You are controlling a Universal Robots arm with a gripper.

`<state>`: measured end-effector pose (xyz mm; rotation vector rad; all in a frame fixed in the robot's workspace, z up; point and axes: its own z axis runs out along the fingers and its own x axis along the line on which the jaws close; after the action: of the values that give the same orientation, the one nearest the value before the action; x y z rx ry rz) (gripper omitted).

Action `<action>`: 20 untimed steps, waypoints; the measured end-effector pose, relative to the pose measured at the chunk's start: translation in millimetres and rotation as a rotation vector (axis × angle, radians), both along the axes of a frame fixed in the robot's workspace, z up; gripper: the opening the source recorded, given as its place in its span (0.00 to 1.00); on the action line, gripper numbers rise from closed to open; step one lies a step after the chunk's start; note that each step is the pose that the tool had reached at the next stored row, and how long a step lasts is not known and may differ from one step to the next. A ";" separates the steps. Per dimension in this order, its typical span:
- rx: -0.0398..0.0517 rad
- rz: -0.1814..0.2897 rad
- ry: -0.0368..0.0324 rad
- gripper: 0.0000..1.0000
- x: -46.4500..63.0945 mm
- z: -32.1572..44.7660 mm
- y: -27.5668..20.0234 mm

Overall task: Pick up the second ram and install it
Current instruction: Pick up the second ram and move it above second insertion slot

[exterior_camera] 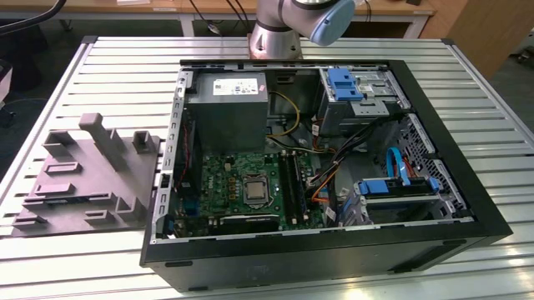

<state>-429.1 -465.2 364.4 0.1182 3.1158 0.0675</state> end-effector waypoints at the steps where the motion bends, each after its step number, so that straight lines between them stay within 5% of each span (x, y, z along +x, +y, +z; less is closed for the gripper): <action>1: 0.0001 0.000 -0.0002 0.10 -0.4 -0.3 0.0; 10: -0.0001 0.015 0.0001 0.10 -0.8 -0.2 0.0; 20: -0.0004 0.183 0.0001 0.10 -0.8 -2.0 0.0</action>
<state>-429.9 -465.2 362.4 -0.1671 3.1176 0.0699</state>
